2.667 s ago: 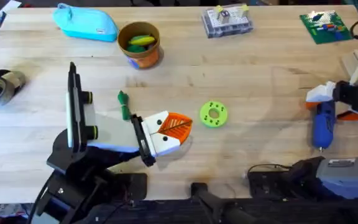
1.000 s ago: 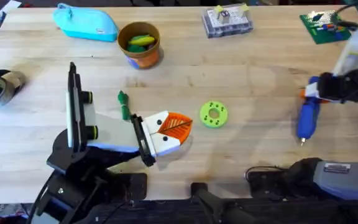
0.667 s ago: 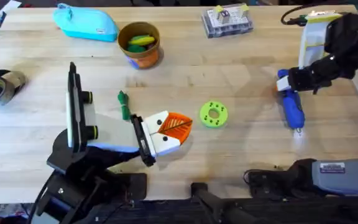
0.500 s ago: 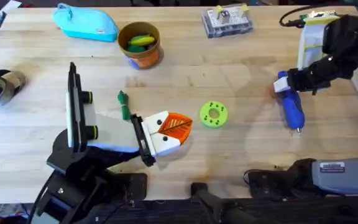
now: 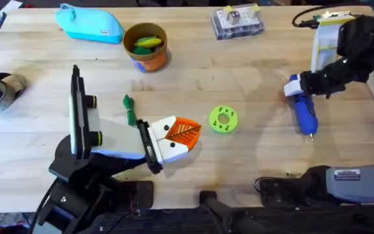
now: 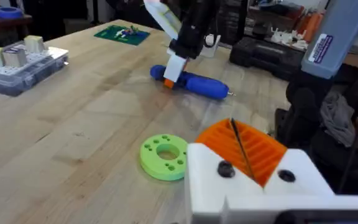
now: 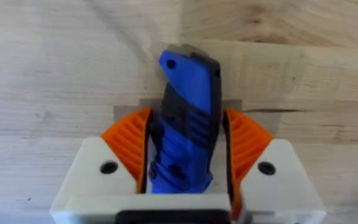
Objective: Pick up the gripper from the table and insert it into the empty holder that is missing its gripper. Then pick up a screw, insert it into the mounting hole, and use the screwdriver to tighten it. Finally, clean up the table by picking up the vegetable and placing it into the bucket.
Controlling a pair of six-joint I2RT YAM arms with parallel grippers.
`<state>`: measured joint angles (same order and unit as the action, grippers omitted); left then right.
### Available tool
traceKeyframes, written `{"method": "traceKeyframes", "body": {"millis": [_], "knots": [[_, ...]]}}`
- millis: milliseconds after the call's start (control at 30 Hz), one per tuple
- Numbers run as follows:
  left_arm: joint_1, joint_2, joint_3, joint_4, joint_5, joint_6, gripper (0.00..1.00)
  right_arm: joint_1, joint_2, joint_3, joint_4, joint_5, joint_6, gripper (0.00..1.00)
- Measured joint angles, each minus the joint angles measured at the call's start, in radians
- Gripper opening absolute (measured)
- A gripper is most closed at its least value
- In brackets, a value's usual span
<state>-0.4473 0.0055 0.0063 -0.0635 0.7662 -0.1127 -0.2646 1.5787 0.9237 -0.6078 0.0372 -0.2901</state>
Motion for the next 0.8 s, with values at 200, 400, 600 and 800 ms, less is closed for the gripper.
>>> {"method": "traceKeyframes", "body": {"millis": [200, 400, 600, 800], "knots": [[0.000, 0.000, 0.000, 0.000, 0.000, 0.000, 0.013, 0.000, 0.000, 0.000, 0.003, 0.000, 0.002, 0.667], [0.000, 0.000, 0.000, 0.000, 0.000, 0.000, 0.013, 0.000, 0.000, 0.000, 0.018, 0.000, 0.003, 0.772], [0.000, 0.000, 0.000, 0.000, 0.000, 0.000, 0.013, 0.000, 0.000, 0.000, 0.030, 0.000, 0.007, 0.773], [0.000, 0.000, 0.000, 0.000, 0.000, 0.000, 0.013, 0.000, 0.000, 0.000, 0.017, 0.000, 0.011, 0.743]]}}
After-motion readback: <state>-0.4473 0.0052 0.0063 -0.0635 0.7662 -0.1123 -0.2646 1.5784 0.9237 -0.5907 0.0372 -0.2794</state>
